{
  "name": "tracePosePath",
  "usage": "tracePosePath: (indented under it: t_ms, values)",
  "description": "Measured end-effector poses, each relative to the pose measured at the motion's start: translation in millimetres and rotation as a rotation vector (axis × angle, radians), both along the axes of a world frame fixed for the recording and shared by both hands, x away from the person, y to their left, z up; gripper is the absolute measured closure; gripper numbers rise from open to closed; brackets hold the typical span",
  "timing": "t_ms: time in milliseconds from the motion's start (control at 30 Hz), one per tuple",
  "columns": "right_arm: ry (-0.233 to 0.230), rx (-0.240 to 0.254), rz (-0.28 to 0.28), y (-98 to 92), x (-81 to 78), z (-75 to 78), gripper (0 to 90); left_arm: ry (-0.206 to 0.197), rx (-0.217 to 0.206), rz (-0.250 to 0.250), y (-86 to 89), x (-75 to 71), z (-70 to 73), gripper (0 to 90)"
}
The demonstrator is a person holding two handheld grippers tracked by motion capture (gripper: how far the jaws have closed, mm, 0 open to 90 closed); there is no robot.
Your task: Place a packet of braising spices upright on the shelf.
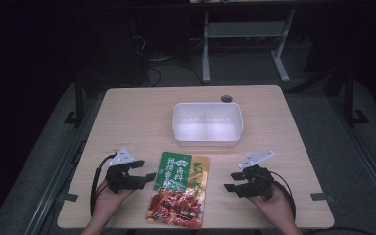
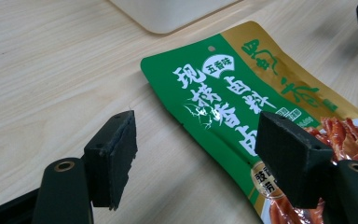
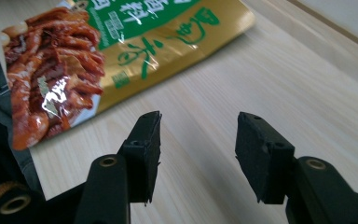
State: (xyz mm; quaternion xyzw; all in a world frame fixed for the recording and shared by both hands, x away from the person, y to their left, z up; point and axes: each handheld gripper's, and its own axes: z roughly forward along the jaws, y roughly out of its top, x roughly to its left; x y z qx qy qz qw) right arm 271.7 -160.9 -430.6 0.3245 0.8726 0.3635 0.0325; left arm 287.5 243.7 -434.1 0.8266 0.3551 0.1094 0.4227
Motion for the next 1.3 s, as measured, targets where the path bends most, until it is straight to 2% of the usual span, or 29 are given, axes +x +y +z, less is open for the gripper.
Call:
tracePosePath:
  t_ms: [133, 167, 300, 467, 533, 633, 733, 833, 933, 1200, 1300]
  values:
    - [-0.008, -0.007, 0.034, 13.1, 0.3, 2.0, 51.8, -0.002, 0.001, -0.008, -2.5, 0.6, 2.0, 29.8]
    - [-0.013, -0.009, 0.059, 22.3, 0.0, 3.0, 52.7, 0.001, 0.009, -0.018, -4.9, 2.0, 2.4, 30.1]
    - [-0.027, -0.032, 0.101, 38.1, 0.0, 5.5, 57.2, 0.027, 0.011, -0.031, -8.3, 8.3, 3.5, 30.4]
    - [-0.025, -0.017, 0.140, 49.4, 3.2, 8.5, 64.0, 0.035, 0.000, -0.016, -6.3, 17.9, 10.2, 30.4]
    - [-0.025, -0.015, 0.151, 53.8, 4.4, 10.0, 65.1, 0.053, -0.001, -0.009, -6.8, 23.3, 10.4, 31.0]
    - [-0.027, -0.015, 0.166, 60.3, 4.8, 12.2, 66.8, 0.075, 0.003, -0.004, -8.4, 29.6, 8.9, 31.2]
    - [-0.029, -0.017, 0.184, 66.1, 4.6, 13.5, 68.1, 0.102, 0.018, -0.003, -14.0, 42.8, 4.1, 32.0]
    - [-0.027, -0.022, 0.204, 71.0, 4.6, 13.1, 70.8, 0.105, 0.015, -0.002, -19.3, 51.1, 1.5, 32.7]
    - [-0.031, -0.031, 0.232, 76.1, 3.4, 11.6, 73.0, 0.133, 0.041, -0.016, -26.9, 59.9, -3.7, 31.8]
    - [-0.017, -0.078, 0.300, 93.3, -5.0, -1.3, 75.0, 0.180, 0.071, -0.012, -39.0, 75.3, -15.4, 28.8]
    - [-0.009, -0.099, 0.314, 98.9, -7.2, -8.3, 75.1, 0.185, 0.062, -0.011, -40.6, 79.1, -18.3, 29.5]
